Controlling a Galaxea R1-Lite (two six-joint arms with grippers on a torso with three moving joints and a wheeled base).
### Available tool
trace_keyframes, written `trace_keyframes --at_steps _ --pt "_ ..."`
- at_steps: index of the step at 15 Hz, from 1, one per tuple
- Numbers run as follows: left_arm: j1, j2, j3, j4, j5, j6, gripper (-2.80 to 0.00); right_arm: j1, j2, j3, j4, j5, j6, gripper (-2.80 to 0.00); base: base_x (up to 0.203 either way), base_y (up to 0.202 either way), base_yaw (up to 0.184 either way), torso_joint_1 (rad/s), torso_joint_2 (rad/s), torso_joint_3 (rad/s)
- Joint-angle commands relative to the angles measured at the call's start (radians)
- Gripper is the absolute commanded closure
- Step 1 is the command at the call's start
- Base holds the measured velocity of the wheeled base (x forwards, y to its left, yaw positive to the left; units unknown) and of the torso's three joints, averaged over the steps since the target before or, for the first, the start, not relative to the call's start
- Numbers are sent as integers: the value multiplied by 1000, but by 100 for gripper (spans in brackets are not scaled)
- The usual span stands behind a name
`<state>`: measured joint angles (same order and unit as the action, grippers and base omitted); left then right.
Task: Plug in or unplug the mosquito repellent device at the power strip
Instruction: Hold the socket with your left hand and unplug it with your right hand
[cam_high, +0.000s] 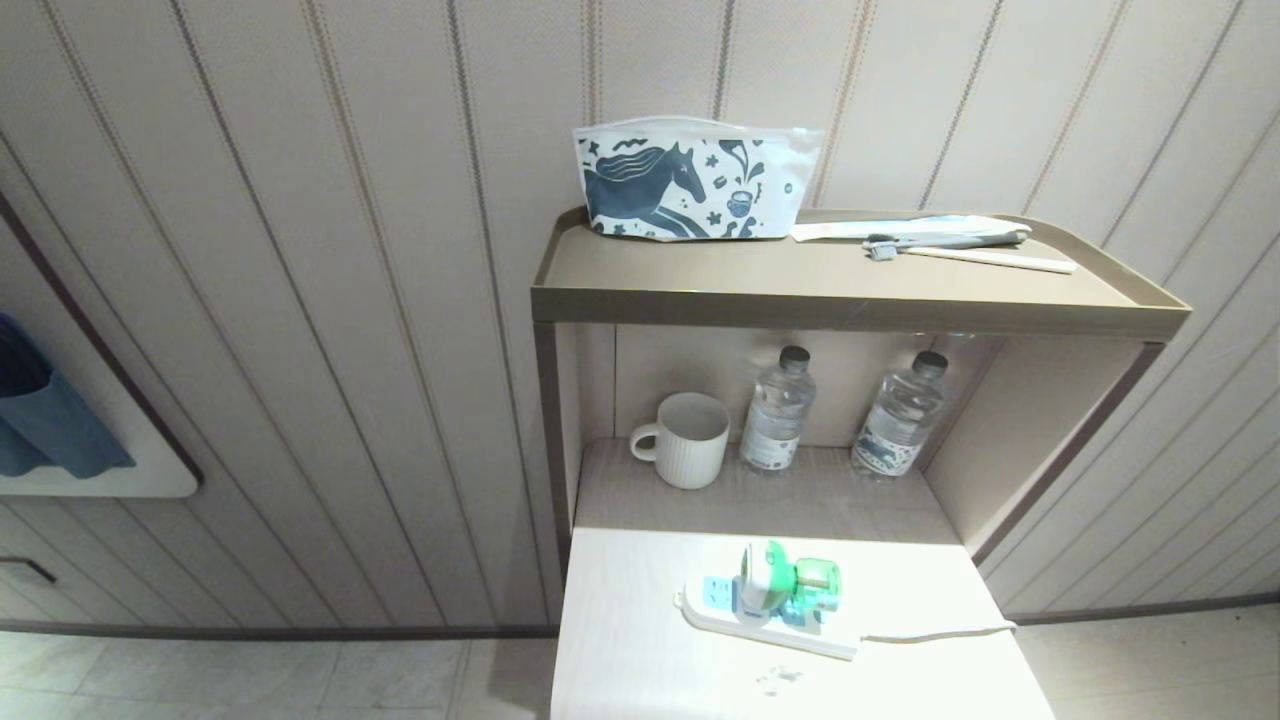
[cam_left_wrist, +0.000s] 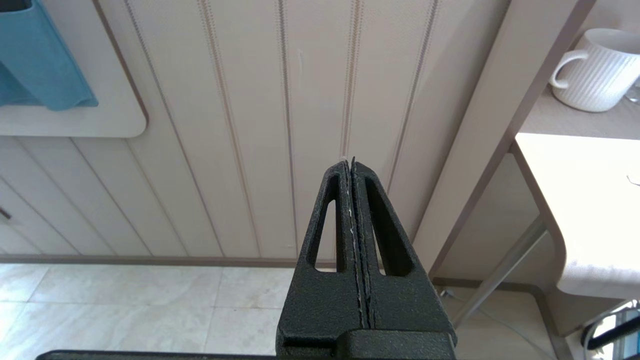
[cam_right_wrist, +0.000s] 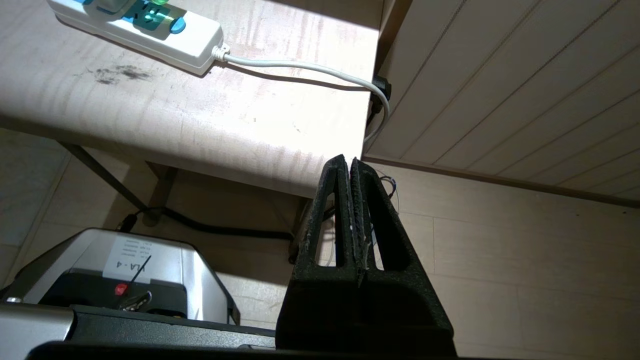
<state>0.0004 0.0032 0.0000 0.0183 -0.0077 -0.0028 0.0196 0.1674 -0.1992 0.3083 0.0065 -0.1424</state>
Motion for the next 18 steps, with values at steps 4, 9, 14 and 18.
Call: trace_keyframes --at_steps 4,9,14,18 --pt "1 0 0 0 0 0 0 -9 -162 80 -3 8 49 0 0 0 0 0 0 0" --pt "1 0 0 0 0 0 0 -9 -161 107 -54 11 104 0 0 0 0 0 0 0" --pt "1 0 0 0 0 0 0 -9 -161 107 -55 7 110 0 0 0 0 0 0 0" --pt "0 0 0 0 0 0 0 -9 -161 107 -55 7 110 0 0 0 0 0 0 0"
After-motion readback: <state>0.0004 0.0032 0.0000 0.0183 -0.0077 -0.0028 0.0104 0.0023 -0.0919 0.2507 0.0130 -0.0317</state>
